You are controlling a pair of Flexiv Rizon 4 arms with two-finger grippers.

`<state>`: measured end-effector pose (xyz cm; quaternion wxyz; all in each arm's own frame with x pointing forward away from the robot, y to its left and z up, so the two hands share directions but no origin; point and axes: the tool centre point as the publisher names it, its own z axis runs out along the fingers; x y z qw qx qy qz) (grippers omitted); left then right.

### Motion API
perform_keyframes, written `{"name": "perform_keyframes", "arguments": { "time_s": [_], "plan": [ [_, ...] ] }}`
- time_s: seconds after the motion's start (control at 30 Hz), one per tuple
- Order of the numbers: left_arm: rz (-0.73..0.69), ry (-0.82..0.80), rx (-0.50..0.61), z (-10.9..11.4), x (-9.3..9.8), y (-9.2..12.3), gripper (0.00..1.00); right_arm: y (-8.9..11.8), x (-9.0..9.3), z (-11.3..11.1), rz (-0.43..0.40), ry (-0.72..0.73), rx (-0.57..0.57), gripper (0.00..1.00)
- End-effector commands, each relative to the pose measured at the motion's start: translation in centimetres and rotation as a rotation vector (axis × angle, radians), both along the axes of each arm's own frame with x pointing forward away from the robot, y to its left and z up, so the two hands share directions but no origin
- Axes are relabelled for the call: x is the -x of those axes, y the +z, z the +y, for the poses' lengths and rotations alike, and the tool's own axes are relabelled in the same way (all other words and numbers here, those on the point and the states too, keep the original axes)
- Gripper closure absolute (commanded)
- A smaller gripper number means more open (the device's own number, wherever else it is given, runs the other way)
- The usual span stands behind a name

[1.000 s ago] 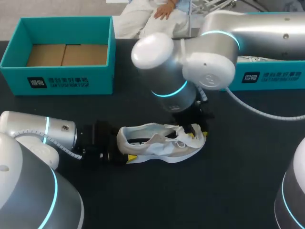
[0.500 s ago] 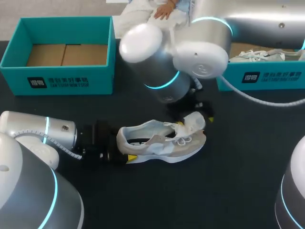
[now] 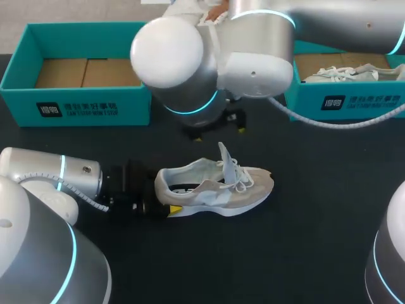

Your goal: Take the shoe out of the shoebox, open the shoe tongue, remove and reinsert the insole, then place the shoe into the shoebox

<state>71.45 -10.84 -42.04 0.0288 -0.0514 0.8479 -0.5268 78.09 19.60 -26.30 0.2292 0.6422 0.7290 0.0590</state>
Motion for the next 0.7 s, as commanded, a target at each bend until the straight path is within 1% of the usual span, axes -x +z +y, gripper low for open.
{"name": "perform_keyframes", "arguments": {
  "time_s": [0.03, 0.1, 0.13, 0.17, 0.27, 0.33, 0.7],
  "plan": [
    [0.001, 0.000, -0.002, -0.1, 0.3, -0.7, 1.00, 0.5, 0.5, 2.2, 0.095, 0.434, -0.054, 0.45],
    [0.001, 0.000, -0.002, -0.1, 0.3, -0.7, 1.00, 0.9, 1.0, 3.4, 0.135, 0.547, -0.079, 0.66],
    [0.001, 0.000, -0.002, -0.1, 0.3, -0.7, 1.00, 1.1, 1.2, 3.9, 0.155, 0.593, -0.077, 0.91],
    [0.001, 0.000, -0.002, -0.1, 0.3, -0.7, 1.00, 1.2, 1.5, 4.3, 0.174, 0.638, -0.089, 1.00],
    [0.001, 0.000, -0.002, -0.1, 0.3, -0.7, 1.00, 1.4, 2.4, 5.4, 0.251, 0.770, -0.087, 1.00],
    [0.001, 0.000, -0.002, -0.1, 0.3, -0.7, 1.00, 1.0, 3.3, 5.9, 0.348, 0.851, -0.082, 1.00],
    [0.001, 0.000, -0.002, -0.1, 0.3, -0.7, 1.00, 1.0, 3.3, 5.9, 0.348, 0.851, -0.082, 1.00]
  ]
}}
